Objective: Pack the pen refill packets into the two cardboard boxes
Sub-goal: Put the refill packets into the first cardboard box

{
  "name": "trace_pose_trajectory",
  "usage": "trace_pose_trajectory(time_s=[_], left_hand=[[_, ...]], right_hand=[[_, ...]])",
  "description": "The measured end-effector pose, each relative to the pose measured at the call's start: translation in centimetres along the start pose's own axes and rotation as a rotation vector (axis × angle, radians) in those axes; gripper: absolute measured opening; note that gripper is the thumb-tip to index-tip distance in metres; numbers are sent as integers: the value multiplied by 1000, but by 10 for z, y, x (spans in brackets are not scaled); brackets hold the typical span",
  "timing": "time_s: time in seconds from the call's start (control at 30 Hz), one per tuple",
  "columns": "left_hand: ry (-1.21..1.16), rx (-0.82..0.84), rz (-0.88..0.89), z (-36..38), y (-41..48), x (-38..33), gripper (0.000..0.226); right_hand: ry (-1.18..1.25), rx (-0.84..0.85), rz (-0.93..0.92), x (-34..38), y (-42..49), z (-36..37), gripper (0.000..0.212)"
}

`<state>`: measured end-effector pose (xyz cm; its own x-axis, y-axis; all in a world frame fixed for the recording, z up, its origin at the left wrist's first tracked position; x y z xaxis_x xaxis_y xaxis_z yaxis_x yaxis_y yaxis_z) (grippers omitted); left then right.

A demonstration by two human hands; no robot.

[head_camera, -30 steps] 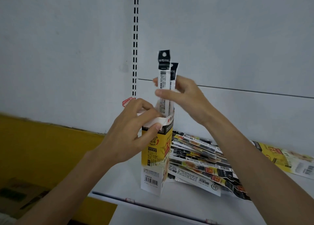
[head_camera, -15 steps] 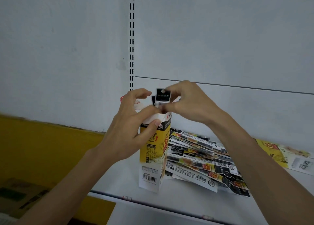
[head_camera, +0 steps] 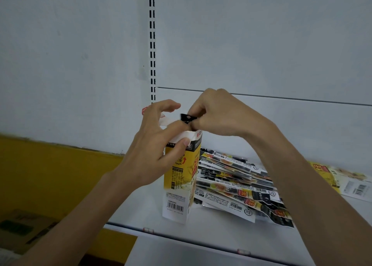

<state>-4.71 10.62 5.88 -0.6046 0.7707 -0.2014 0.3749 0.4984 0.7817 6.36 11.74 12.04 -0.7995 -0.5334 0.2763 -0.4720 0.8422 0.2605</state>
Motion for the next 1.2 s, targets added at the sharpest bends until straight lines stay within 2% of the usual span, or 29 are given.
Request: trace_pose_trajectory(time_s=[0.1,0.2,0.27,0.4,0.53,0.63,0.77,0.83,0.9,0.97,1.0,1.03,1.07,1.13,1.2], left_hand=[[-13,-4,2,-2,-3,2,23],[-34,14,-8,-3,-2,2,27],[-14,16,-4,-2,0,1,27],[-6,-12,4,-1,2,2,25],[-24,-14,2,0,3,2,26],[-31,-4,0,0,2,0,27],[25,25,6,1,3,-2,25],[99,48,31,1,5,-3,27],[146,56,29,0,6,-2,28],[170,40,8,-3,7,-1,27],[177,33,9,-3,8,-2,26],[179,34,12,-3,8,-3,26],[177,46,6,-2,9,-4,28],[158,76,-39,-1,11,-4,40],[160,88,-49,-1,12,-2,48]], right_hand=[[-1,97,18,1,-4,9,37],[146,137,121,-6,-7,13,36],[153,139,134,-7,-8,15,34],[164,-33,68,-6,-8,14,35],[149,-190,-10,-2,-10,0,22],[261,-108,7,-6,-10,2,24],[157,-28,4,-11,-7,11,30],[196,-37,-8,-12,-9,12,29],[357,-197,-41,-14,-14,6,24],[551,-488,-40,-31,-21,-7,19],[561,-590,-10,-44,-22,-10,17],[485,-622,45,-58,-21,-8,15],[355,-559,112,-72,-16,0,14],[125,-240,265,-105,-5,33,12],[20,26,396,-135,-6,70,20]])
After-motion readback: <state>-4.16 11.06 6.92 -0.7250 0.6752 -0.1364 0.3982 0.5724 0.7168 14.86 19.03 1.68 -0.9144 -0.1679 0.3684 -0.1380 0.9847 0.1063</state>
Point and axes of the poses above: each hand's wrist, its own y-axis towards the middle knuckle, its own z-axis out of the palm, x = y × z, the point moved 6 cm from there along y, towards the middle knuckle, and after that the axes turned 3 degrees about x, right-handed, at the moved point
